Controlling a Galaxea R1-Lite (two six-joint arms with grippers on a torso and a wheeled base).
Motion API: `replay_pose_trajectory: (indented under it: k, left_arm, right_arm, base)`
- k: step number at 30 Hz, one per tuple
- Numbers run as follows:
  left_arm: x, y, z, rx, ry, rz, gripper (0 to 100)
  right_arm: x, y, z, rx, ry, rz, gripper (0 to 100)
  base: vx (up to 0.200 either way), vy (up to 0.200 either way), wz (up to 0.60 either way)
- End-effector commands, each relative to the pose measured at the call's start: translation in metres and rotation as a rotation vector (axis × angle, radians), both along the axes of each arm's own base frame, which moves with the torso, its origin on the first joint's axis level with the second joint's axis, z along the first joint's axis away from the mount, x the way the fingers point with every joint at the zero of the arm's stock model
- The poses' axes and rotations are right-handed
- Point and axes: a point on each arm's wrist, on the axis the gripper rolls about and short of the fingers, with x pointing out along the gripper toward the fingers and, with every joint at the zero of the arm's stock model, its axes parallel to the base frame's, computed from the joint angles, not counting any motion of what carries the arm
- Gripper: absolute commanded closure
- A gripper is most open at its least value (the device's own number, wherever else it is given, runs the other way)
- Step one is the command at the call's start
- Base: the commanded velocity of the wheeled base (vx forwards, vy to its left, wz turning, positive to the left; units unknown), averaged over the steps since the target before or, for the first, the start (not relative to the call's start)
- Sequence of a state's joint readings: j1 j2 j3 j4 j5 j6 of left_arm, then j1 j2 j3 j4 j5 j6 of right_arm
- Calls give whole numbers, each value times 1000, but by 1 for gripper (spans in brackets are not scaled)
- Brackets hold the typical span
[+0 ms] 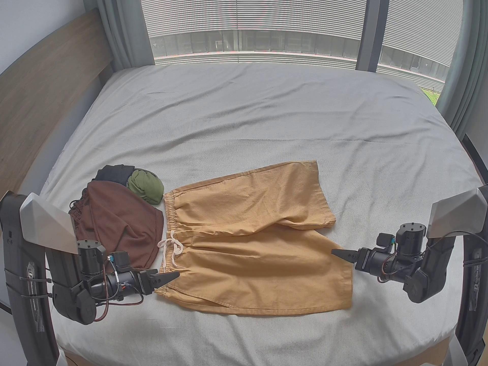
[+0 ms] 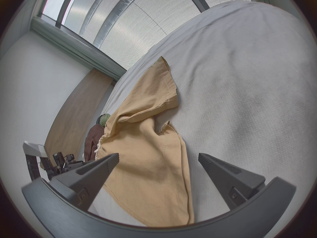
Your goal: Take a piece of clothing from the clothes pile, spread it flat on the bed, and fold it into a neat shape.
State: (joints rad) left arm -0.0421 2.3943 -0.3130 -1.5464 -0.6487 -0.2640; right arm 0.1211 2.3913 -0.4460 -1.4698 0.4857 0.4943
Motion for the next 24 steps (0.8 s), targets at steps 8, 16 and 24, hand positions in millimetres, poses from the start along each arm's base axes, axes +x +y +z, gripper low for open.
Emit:
replay_pose_trajectory:
  k: [8,16,24]
  left_arm:
    - [0,-2,-1,-1,0,-10,0]
    - [3,0,-5,-1,3,-1,0]
    - [4,0,-6,0,3,-4,0]
  right_arm:
    - [30,6,-2,58,92,10,0]
    - [25,12,15,140,40,85,0]
    - [28,16,28,218,-19,76,0]
  base:
    - [0,0,0]
    - [0,0,0]
    - [0,0,0]
